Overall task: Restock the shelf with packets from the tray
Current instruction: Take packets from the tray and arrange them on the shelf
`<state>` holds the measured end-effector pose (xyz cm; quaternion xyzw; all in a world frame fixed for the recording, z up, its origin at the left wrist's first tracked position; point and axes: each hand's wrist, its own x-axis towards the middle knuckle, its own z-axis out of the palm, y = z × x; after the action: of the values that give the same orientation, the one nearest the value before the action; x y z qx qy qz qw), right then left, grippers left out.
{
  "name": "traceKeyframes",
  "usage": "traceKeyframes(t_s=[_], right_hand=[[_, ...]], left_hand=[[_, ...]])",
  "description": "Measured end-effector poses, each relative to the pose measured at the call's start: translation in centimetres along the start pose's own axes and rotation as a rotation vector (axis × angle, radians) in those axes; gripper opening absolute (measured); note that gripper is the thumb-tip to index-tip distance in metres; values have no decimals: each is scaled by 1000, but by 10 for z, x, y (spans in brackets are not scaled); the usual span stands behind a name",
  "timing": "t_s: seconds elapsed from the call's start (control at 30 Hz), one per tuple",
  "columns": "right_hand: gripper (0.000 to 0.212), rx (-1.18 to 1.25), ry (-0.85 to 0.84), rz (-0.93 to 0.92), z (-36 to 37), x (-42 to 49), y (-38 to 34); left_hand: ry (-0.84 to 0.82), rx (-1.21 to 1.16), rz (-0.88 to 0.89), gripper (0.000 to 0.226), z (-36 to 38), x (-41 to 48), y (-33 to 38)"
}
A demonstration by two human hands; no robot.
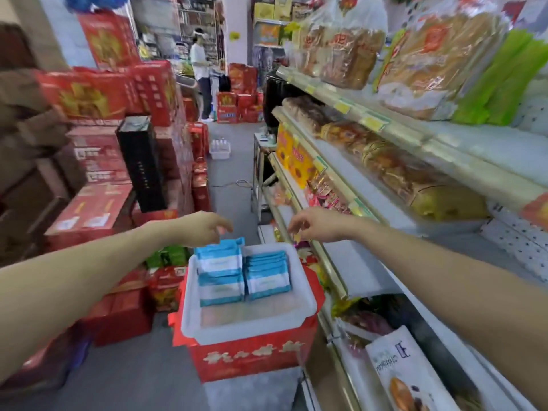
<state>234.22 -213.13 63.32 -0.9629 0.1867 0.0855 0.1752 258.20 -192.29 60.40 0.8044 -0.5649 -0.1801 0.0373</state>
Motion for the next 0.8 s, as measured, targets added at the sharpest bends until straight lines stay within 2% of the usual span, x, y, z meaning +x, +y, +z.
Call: traceKeyframes(t_s=[0.23, 0.33, 0.5, 0.8], right_hand=[[35, 39, -243, 71, 145, 76, 19], [41, 2, -274, 68, 180, 90, 23], [50, -114, -250, 61, 194, 93, 22], [38, -180, -204, 55, 200, 82, 23]], left_hand=[[-185, -18, -51, 42, 119, 32, -36], [-228, 54, -31, 42, 149, 45, -44], [-233, 152, -19, 44, 160, 49, -49], [-241, 202, -17, 36, 170, 48, -39]])
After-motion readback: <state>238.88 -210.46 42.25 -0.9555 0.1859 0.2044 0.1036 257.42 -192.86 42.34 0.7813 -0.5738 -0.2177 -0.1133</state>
